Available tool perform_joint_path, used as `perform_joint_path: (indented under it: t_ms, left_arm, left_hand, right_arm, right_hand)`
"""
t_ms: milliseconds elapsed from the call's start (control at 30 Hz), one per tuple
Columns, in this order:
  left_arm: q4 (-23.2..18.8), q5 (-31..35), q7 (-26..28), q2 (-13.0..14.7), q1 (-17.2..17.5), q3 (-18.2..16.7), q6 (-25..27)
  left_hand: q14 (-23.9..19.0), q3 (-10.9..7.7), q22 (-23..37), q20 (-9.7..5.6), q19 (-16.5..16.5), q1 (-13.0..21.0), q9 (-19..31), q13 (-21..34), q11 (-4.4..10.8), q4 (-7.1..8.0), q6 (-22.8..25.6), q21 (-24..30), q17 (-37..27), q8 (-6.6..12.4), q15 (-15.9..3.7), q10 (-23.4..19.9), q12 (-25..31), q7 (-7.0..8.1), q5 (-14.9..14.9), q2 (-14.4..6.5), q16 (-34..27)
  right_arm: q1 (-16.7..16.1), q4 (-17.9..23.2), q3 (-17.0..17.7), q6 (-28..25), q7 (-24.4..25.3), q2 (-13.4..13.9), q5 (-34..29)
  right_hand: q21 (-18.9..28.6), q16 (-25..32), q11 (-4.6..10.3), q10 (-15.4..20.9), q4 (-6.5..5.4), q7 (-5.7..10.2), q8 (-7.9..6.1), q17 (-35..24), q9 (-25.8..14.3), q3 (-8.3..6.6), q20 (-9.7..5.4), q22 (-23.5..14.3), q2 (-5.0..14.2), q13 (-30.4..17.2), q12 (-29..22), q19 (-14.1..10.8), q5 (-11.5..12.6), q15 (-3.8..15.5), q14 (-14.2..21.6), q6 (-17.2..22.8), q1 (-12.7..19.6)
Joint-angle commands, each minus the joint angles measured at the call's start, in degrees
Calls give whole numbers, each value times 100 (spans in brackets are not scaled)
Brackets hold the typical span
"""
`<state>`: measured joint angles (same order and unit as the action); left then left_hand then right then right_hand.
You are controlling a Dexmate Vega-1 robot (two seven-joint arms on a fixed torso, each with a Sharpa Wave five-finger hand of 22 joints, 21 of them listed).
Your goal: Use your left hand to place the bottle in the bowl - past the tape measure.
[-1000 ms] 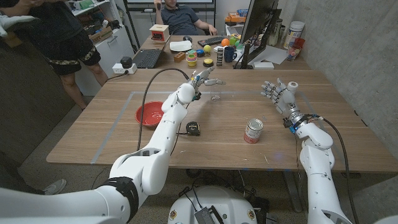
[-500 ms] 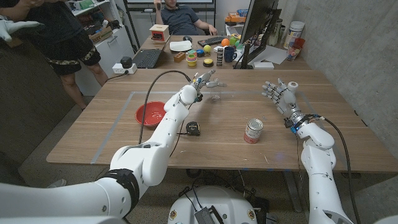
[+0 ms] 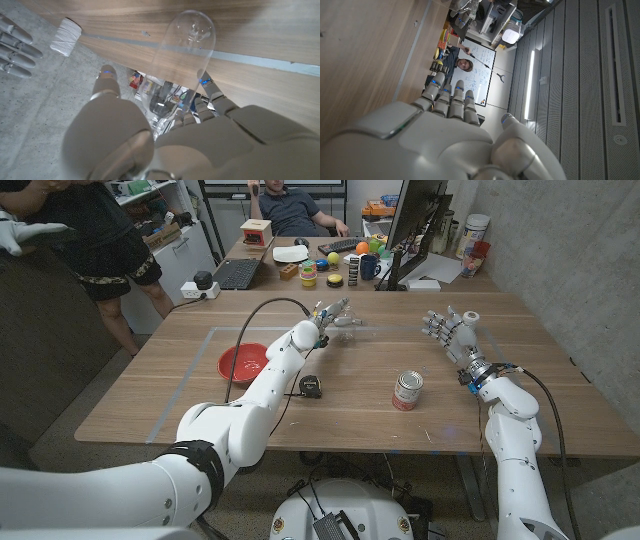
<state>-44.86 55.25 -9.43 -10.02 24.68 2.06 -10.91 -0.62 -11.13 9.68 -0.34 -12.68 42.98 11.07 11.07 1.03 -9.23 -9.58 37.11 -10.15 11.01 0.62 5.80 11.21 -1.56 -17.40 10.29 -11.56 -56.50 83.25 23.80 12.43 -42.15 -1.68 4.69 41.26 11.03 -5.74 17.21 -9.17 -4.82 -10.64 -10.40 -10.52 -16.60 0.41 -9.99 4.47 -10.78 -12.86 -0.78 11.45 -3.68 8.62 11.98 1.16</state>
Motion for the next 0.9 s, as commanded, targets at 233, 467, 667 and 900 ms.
perform_joint_path:
  t_ms: [233,467,667,900]
  left_arm:
    - [429,-146,279,-15,-157,7,-163]
    - [269,-48,623,-49,-40,57,-120]
    - [99,24,893,-57,80,74,-104]
    - [-91,93,957,-42,179,96,-66]
  left_hand:
    - [-2622,561,29,-319,-2279,830,26,-6,-62,84,133,245,-47,98,-987,-1366,341,-328,-316,-187,-419]
    - [-4275,751,60,-427,-2564,1259,36,-11,364,173,750,190,-39,255,-1329,-3320,689,-710,-513,-377,-566]
    - [-5103,777,60,-570,-2513,1665,62,-18,853,224,2176,75,-29,650,-1362,-4697,763,-774,-632,-655,-456]
    - [-5724,860,61,-667,-2496,1880,66,-23,1048,321,4136,-72,-21,1017,-1360,-5339,696,-267,-670,-905,-248]
  right_arm:
    - [17,-33,10,8,29,19,-44]
    - [37,-67,3,36,41,17,-60]
    - [37,-67,-5,69,56,15,-81]
    - [51,-93,-19,66,51,9,-77]
  right_hand:
    - [-33,26,-10,54,-14,-17,-42,-12,-18,28,-9,-26,120,-10,-19,-34,29,11,49,51,-44]
    - [-46,21,-10,57,-14,-17,-43,-11,-18,34,-7,-27,121,-10,-18,-33,30,13,48,54,-43]
    - [-62,17,-14,70,-13,-20,-41,-11,-18,42,-17,-27,124,-10,-20,-35,32,18,51,51,-40]
    - [-77,13,-20,54,-12,-28,-41,-10,-17,48,-27,-27,128,-10,-12,-34,34,18,50,52,-37]
